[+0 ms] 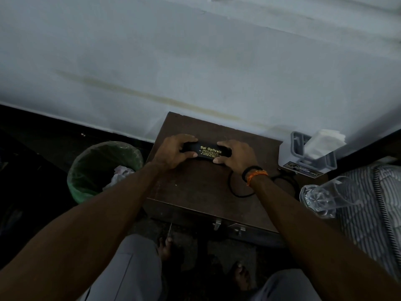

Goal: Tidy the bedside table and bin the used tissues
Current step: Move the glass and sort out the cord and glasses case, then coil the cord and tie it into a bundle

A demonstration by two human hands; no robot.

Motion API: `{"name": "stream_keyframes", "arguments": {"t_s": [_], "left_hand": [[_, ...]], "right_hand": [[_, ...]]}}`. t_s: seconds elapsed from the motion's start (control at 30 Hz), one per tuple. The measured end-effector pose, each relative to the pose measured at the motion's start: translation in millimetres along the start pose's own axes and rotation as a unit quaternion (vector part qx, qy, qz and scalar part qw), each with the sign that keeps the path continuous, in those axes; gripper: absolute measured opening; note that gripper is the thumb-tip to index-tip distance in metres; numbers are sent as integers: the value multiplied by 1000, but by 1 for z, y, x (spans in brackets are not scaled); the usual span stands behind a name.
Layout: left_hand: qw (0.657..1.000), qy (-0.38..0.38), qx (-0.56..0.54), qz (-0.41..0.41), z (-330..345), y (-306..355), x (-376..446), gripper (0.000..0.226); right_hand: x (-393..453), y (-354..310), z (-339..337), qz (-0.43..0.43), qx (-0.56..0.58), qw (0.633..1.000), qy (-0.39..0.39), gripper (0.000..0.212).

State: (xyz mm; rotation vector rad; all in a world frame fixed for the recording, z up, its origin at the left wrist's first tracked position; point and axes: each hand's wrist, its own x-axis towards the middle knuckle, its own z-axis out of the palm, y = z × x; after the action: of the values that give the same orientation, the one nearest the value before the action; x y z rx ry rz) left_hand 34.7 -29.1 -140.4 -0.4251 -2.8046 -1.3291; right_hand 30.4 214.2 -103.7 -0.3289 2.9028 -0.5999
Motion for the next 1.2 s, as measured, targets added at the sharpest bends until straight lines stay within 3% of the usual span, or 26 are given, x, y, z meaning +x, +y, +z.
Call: {"name": "stream_keyframes", "arguments": {"t_s": [0.2,0.4,0.8,1.07,1.13,1.2], "left_hand": [[997,46,-39,-54,8,1,-4,60],[988,81,-52,-119,22,8,9,53],[992,12,-58,-114,51,35,72,60],[996,11,-4,-92,52,35,77,55],[997,17,48,-61,49,34,73,47],[995,42,85,-31,47,37,67,38]], "right_hand": [[3,-7,2,-22,-112,992,-60,85],[16,-4,1,-29,-148,987,-53,79],[52,53,-27,36,-124,991,-44,81],[45,57,-32,38,-105,993,-31,93],[32,58,-40,39,-53,997,28,76],[19,63,-56,31,-51,994,86,44]]}}
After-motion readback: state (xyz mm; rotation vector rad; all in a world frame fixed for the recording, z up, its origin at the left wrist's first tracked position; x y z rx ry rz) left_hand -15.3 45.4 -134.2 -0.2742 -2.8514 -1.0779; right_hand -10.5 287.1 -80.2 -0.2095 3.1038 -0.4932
